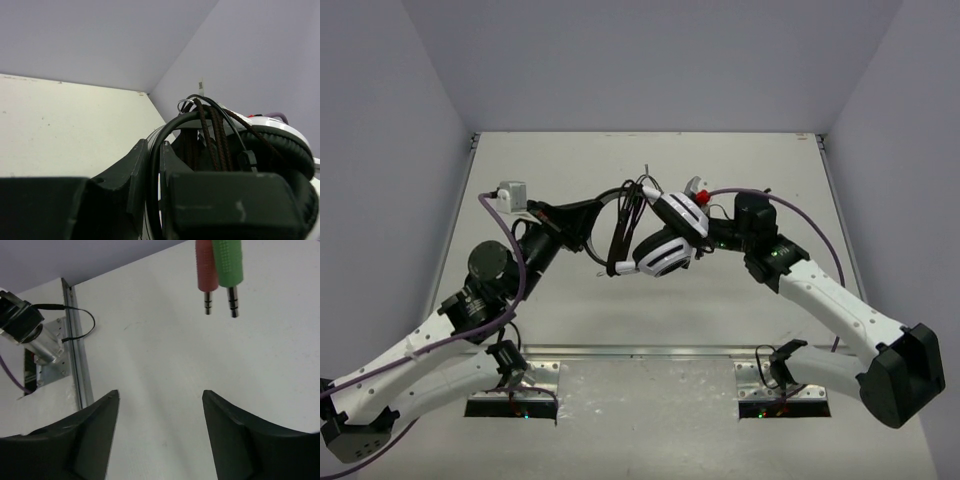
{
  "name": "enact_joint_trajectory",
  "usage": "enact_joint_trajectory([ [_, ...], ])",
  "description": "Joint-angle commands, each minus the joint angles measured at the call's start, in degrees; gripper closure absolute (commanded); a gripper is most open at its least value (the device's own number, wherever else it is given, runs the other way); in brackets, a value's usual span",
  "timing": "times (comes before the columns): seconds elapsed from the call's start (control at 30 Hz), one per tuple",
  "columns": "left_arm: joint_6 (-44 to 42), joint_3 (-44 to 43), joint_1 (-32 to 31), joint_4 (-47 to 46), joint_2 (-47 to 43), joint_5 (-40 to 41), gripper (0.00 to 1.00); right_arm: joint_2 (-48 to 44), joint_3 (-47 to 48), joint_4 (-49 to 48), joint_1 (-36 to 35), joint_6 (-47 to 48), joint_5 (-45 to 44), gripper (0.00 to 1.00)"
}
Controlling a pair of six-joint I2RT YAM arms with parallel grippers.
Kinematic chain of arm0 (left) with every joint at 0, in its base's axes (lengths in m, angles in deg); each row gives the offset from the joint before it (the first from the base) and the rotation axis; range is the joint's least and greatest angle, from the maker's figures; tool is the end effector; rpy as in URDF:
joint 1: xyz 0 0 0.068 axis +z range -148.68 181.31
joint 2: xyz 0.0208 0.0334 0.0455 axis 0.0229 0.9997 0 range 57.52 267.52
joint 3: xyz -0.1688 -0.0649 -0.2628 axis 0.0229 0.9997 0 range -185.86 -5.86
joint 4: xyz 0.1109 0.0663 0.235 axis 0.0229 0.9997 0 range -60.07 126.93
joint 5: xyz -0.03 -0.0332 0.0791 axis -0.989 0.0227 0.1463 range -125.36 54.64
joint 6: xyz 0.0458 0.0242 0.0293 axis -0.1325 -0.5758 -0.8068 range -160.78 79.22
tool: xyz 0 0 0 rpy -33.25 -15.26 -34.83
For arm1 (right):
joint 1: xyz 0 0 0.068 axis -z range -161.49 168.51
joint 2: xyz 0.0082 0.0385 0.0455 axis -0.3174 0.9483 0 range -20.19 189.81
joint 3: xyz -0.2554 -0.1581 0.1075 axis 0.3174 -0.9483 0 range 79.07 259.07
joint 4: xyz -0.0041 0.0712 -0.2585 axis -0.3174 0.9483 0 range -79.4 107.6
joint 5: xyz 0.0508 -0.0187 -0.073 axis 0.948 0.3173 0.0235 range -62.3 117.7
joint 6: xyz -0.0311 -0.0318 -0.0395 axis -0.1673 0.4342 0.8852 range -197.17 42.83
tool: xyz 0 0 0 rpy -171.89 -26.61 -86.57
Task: Wrap the headphones
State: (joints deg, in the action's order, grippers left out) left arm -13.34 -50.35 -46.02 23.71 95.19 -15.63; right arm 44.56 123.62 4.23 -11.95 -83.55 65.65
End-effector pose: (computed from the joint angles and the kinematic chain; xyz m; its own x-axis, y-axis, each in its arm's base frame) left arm 0.0981 -0.0847 0.4194 -0.0806 -0.5527 -0.8295 0.4870 0.7043 -0.5166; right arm 0.2017 0.1496 0.3387 -0.3062 -0.0785 -0.9487 -0.8859 0.3882 0.2538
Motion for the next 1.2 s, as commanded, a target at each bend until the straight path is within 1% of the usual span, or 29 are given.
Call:
enact_joint_trajectory([
  [0.0,0.86,-4.55,0.05,-7.75,0.91,5.76,1.00,-2.26,-1.66,-4.96,0.31,-2.42,2.39,0.27],
  [0.03,0.51,-5.08,0.05,-7.84,1.26,6.20,1.00,-2.52,-2.45,-5.23,0.49,-3.03,2.13,0.18],
  [0.07,0.33,-6.04,0.05,-7.06,1.79,7.33,1.00,-3.05,-2.72,-5.58,1.18,-3.38,1.78,0.15],
  [0.13,-0.28,-6.75,0.05,-6.53,2.40,8.13,1.00,-3.49,-3.68,-6.37,2.15,-4.79,1.68,0.14],
  [0.17,-0.37,-7.10,0.05,-6.53,2.49,8.22,1.00,-3.67,-4.03,-6.63,3.46,-5.40,1.60,0.12],
  [0.2,-0.55,-7.19,0.05,-6.44,2.58,8.31,1.00,-3.75,-4.47,-6.90,4.00,-6.89,0.29,0.01],
  [0.27,-0.46,-6.93,0.05,-6.52,2.50,8.31,1.00,-3.67,-4.65,-6.90,5.84,-8.04,-0.95,0.01],
  [0.37,-0.55,-6.23,0.05,-6.52,2.50,8.66,1.00,-3.23,-4.48,-5.68,7.69,-10.24,-5.16,0.01],
  [0.4,-0.63,-6.14,0.05,-6.79,2.41,8.66,1.00,-3.05,-3.69,-4.02,8.04,-11.11,-8.65,0.01],
  [0.5,-0.64,-5.61,0.05,-6.70,2.49,8.92,1.00,-1.91,-1.41,0.55,8.48,-12.52,-13.68,0.01],
  [0.67,-0.46,-4.47,0.13,-6.97,2.49,10.16,1.00,-1.12,1.67,9.43,9.10,-14.37,-29.40,0.01],
  [0.7,-0.46,-4.38,0.13,-6.88,2.76,10.24,1.00,-1.81,1.85,13.28,9.01,-15.07,-32.39,0.01],
  [0.73,-0.46,-4.29,0.13,-6.88,2.93,10.24,1.00,-2.60,2.02,15.32,9.10,-15.51,-37.81,0.01],
  [0.83,-0.37,-4.46,0.13,-6.53,3.90,10.16,1.00,-6.91,0.63,21.47,9.19,-16.65,-46.44,0.01],
  [0.93,0.07,-4.99,0.31,-5.47,5.92,10.77,1.00,-11.38,0.44,27.36,9.19,-17.27,-49.64,0.01],
  [0.97,0.33,-4.99,0.66,-5.56,7.05,10.60,1.00,-12.27,1.23,30.68,9.19,-17.62,-51.12,0.01],
  [1.03,1.03,-4.91,1.45,-5.91,8.20,9.11,1.00,-14.99,2.02,33.52,9.19,-17.80,-52.28,0.01],
  [1.1,2.26,-5.08,3.82,-6.61,10.22,5.60,1.00,-16.84,3.43,36.95,9.19,-17.89,-53.51,0.01],
  [1.13,2.87,-5.17,6.00,-6.70,11.01,4.28,1.00,-18.59,4.65,38.00,9.19,-17.89,-53.95,0.01],
  [1.17,3.58,-5.26,7.41,-6.70,12.76,1.31,1.00,-19.39,5.36,40.27,9.19,-17.89,-54.91,0.01],
])
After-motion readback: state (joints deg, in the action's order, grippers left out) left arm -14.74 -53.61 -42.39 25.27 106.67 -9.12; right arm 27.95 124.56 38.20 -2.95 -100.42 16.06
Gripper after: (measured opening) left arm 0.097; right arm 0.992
